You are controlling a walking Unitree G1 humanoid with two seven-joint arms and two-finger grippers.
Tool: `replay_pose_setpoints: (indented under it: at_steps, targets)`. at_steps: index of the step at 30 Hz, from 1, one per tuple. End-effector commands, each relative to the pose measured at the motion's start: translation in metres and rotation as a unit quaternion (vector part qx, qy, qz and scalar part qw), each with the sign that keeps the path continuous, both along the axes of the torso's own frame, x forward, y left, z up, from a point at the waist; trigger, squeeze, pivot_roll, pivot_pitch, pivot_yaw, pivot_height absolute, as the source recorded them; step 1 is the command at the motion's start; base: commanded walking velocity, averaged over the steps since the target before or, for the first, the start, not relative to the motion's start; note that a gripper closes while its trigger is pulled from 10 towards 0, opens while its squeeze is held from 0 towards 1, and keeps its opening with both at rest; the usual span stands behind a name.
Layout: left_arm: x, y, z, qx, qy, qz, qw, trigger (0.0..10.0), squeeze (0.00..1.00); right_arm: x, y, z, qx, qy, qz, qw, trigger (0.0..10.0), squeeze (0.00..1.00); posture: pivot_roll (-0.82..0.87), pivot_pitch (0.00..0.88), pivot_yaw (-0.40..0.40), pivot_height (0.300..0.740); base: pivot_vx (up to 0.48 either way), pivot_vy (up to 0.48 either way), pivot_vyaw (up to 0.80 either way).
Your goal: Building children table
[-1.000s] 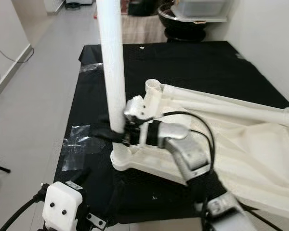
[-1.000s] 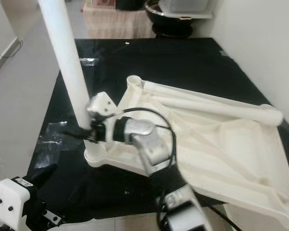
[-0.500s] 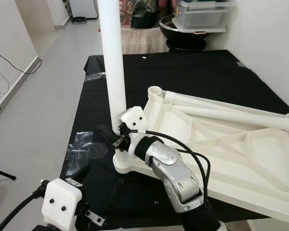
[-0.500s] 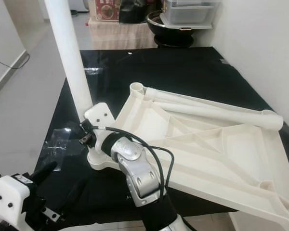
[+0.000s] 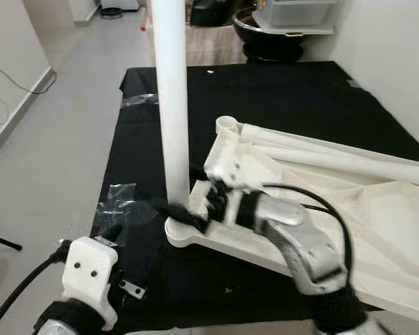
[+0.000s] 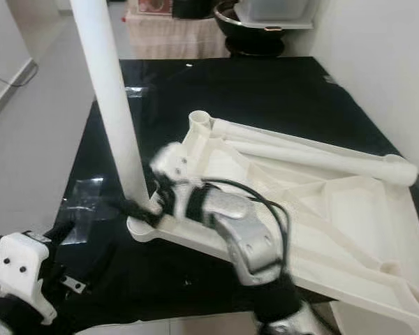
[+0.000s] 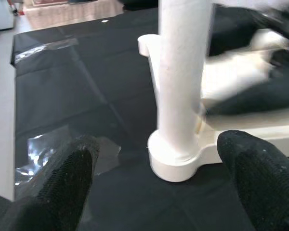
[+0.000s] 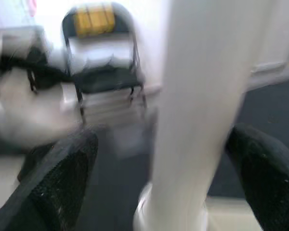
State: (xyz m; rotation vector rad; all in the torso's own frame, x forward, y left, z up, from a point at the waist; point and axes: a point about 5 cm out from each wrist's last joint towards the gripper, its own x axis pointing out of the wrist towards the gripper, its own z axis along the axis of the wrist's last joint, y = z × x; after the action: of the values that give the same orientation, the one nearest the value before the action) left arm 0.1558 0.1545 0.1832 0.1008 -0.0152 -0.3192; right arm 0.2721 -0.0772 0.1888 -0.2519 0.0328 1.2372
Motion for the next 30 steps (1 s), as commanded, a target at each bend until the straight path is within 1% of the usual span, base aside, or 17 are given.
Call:
replay_pose_setpoints:
  at_steps: [1,2,3,4,6,8,10,12,15,17,21,26,30]
  targets:
    - [0.001,-0.002,-0.012,0.007,0.033,-0.021,0.999,10.0,0.0,-0.007,-0.006,-0.008,-0.031,0.011,0.033,0.999,10.0,0.18,0.1,0.092,-0.041,0.74,0.0,0.0,0.0]
    - [0.002,-0.007,-0.019,0.018,0.047,-0.054,0.997,10.0,0.0,-0.009,-0.02,-0.016,-0.074,0.023,0.038,0.996,10.0,0.0,0.09,0.088,-0.04,0.74,0.0,0.0,0.0]
    - [0.003,-0.01,-0.026,0.028,0.062,-0.082,0.994,10.0,0.0,-0.007,-0.032,-0.022,-0.104,0.036,0.027,0.994,10.0,0.0,0.09,0.084,-0.04,0.74,0.0,0.0,0.0]
    - [0.003,-0.012,-0.03,0.034,0.07,-0.098,0.992,10.0,0.0,-0.006,-0.039,-0.024,-0.118,0.046,0.02,0.992,10.0,0.0,0.08,0.084,-0.041,0.74,0.0,0.0,0.0]
    - [0.003,-0.017,-0.035,0.027,0.089,-0.133,0.987,10.0,0.0,0.003,-0.051,-0.026,-0.144,0.051,-0.019,0.988,10.0,0.0,0.08,0.08,-0.042,0.74,0.0,0.0,0.0]
    - [0.003,-0.017,-0.035,0.027,0.089,-0.133,0.987,10.0,0.0,0.003,-0.051,-0.026,-0.144,0.051,-0.019,0.988,10.0,0.0,0.08,0.08,-0.042,0.74,0.0,0.0,0.0]
    - [0.002,-0.02,-0.039,0.025,0.104,-0.161,0.981,10.0,0.0,0.008,-0.06,-0.027,-0.162,0.062,-0.042,0.984,10.0,0.0,0.08,0.079,-0.043,0.74,0.0,0.0,0.0]
    - [-0.001,-0.018,-0.042,0.017,0.12,-0.174,0.977,10.0,0.0,0.011,-0.067,-0.031,-0.184,0.082,-0.067,0.977,10.0,0.0,0.07,0.08,-0.042,0.74,0.0,0.0,0.0]
    - [-0.002,-0.017,-0.043,0.015,0.124,-0.176,0.976,10.0,0.0,0.011,-0.069,-0.032,-0.194,0.087,-0.074,0.974,10.0,0.0,0.07,0.08,-0.042,0.74,0.0,0.0,0.0]
    - [-0.004,-0.012,-0.044,0.015,0.129,-0.176,0.976,10.0,0.0,0.007,-0.074,-0.038,-0.21,0.111,-0.073,0.969,10.0,0.0,0.07,0.085,-0.041,0.74,0.0,0.0,0.0]
    - [-0.007,-0.006,-0.044,0.019,0.129,-0.179,0.975,10.0,0.0,0.004,-0.079,-0.041,-0.216,0.132,-0.074,0.965,10.0,0.0,0.07,0.086,-0.042,0.74,0.0,0.0,0.0]
    - [-0.008,-0.002,-0.045,0.022,0.13,-0.182,0.974,10.0,0.0,0.001,-0.079,-0.039,-0.211,0.14,-0.069,0.965,10.0,0.0,0.07,0.085,-0.043,0.74,0.0,0.0,0.0]
    - [-0.007,-0.001,-0.045,0.025,0.13,-0.185,0.974,10.0,0.0,0.001,-0.072,-0.037,-0.207,0.133,-0.064,0.967,10.0,0.0,0.06,0.08,-0.042,0.74,0.0,0.0,0.0]
